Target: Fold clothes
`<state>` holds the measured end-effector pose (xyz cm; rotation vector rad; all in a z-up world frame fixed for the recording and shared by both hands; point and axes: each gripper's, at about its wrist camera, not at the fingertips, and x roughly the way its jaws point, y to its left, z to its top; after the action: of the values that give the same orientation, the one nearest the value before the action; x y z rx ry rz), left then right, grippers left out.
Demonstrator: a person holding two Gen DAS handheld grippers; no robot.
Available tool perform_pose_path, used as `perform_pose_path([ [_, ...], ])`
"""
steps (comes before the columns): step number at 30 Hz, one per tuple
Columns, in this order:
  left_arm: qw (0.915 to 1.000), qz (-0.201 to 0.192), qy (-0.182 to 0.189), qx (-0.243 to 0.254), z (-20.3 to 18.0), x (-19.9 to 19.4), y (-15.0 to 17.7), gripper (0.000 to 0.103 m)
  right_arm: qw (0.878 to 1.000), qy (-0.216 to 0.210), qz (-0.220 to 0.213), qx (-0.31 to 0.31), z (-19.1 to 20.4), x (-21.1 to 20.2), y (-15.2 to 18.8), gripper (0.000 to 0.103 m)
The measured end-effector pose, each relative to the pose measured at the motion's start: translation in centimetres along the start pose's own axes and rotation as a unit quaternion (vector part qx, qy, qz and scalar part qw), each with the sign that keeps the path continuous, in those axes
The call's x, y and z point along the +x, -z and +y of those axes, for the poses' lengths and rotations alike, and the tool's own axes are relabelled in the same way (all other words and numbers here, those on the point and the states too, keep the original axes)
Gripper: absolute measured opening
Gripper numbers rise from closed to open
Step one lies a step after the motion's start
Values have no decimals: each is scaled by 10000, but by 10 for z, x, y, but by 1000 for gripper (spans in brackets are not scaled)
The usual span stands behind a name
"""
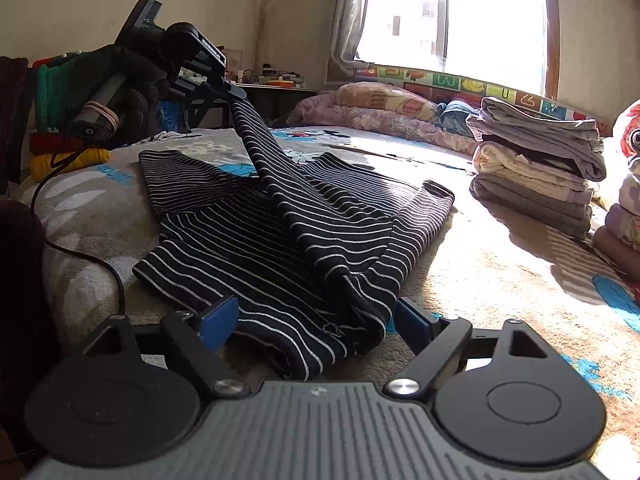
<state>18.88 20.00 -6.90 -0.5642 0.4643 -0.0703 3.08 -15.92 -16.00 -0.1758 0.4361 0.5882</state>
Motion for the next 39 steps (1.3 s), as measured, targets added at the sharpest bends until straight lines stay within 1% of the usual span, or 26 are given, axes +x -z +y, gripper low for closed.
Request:
perform_pose_path([
  [2, 9999, 104, -71, 20, 3, 7, 0, 1, 9997, -194, 118, -98, 3, 1, 1, 84],
  [4, 9996, 251, -135, 54, 5, 14, 3, 1, 9996, -76, 70, -270, 8, 0, -2, 83],
  [5, 9995, 274, -135, 81, 5, 15, 4, 1, 9995, -67, 60, -314, 8, 1, -3, 82],
  [8, 9995, 261, -92, 122, 3, 15, 5, 1, 9990, -41, 28, -445, 9, 5, -5, 84],
  [9, 9995, 262, -96, 118, 3, 15, 5, 1, 9989, -65, 87, -465, 9, 8, -4, 84],
  [10, 9995, 264, -103, 111, 3, 15, 5, 1, 9986, -145, 267, -443, 10, 13, -1, 85],
  [11, 9995, 266, -110, 105, 3, 15, 5, 1, 9982, -207, 359, -444, 11, 14, 1, 86],
  [13, 9995, 262, -121, 116, 3, 15, 5, 1, 9983, -347, 265, -391, 11, 7, -3, 86],
  [14, 9995, 258, -117, 122, 3, 15, 4, 1, 9985, -337, 173, -394, 11, 3, -5, 84],
  [17, 9995, 253, -83, 148, 1, 15, 4, 1, 9976, 8, -150, -680, 18, -1, -6, 84],
  [18, 9995, 253, -67, 169, 0, 15, 4, 1, 9975, -1, -106, -693, 18, 4, -5, 84],
  [19, 9995, 254, -56, 197, -2, 15, 5, 1, 9978, -95, 57, -660, 17, 10, -4, 84],
  [20, 9994, 257, -59, 230, -3, 14, 6, 1, 9973, -247, 310, -611, 15, 18, -1, 88],
  [21, 9993, 261, -70, 266, -5, 14, 7, 1, 9966, -345, 455, -587, 15, 22, -1, 89],
  [22, 9992, 260, -75, 298, -6, 13, 7, 1, 9966, -354, 419, -608, 15, 19, -3, 88],
  [23, 9991, 248, -75, 321, -7, 12, 8, 1, 9970, -345, 332, -611, 15, 15, -5, 85],
  [25, 9992, 209, -25, 343, -10, 8, 8, 1, 9981, -236, -32, -562, 13, 6, -10, 82],
  [28, 9990, 170, 36, 421, -18, 6, 7, 1, 9982, -141, -264, -516, 9, 11, -14, 84],
  [30, 9990, 171, 104, 393, -24, 7, 5, 1, 9989, -133, -201, -409, 6, 21, -11, 84],
  [33, 9989, 170, 269, 352, -38, 11, 0, 1, 9991, -358, -19, -222, 1, 30, -5, 84],
  [39, 9976, 222, 614, 236, -74, 33, -11, 1, 9981, -591, 56, 153, -10, 29, -3, 85],
])
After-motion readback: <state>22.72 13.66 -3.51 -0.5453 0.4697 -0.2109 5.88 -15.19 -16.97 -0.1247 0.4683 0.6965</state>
